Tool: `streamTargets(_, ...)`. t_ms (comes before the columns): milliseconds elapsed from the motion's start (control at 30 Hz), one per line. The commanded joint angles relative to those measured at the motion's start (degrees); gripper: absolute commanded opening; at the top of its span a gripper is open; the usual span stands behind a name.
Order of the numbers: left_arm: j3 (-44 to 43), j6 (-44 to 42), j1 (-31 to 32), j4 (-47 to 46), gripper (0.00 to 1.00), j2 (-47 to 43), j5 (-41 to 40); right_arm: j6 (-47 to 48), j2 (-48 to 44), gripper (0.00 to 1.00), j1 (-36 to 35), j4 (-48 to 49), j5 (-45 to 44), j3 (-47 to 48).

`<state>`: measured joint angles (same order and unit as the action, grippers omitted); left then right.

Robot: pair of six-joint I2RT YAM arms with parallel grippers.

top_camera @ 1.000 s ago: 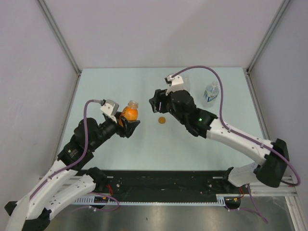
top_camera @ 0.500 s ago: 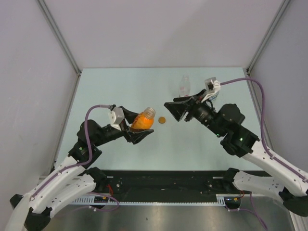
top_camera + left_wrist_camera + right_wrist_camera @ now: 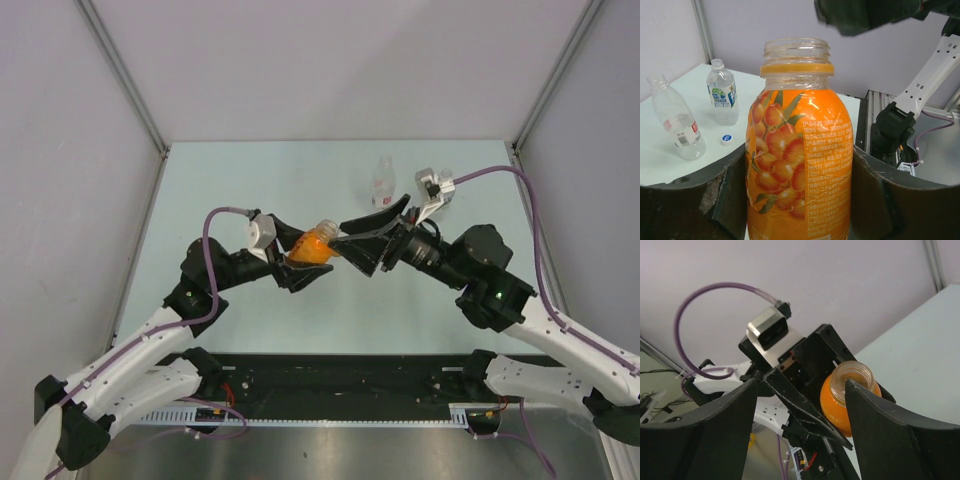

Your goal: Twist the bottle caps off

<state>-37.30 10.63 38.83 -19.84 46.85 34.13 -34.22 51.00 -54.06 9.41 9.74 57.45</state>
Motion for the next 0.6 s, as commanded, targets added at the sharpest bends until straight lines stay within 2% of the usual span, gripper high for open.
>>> streamTargets(0, -1.99, 1.06, 0.11, -5.48, 0.0, -0.71, -0.12, 4.07, 1.81, 0.75, -1.83, -2.11, -5.24, 0.12)
streamTargets(200, -1.55, 1.06, 0.37, -6.18, 0.0, -1.06, 0.68, 7.85, 2.52, 0.76, -4.74, -4.66, -15.97, 0.21)
streamTargets(567, -1.29, 0.88, 0.99, -5.74, 0.0, -0.88, 1.47, 8.73, 5.51, 0.76, -5.26, -4.66, -15.36, 1.17)
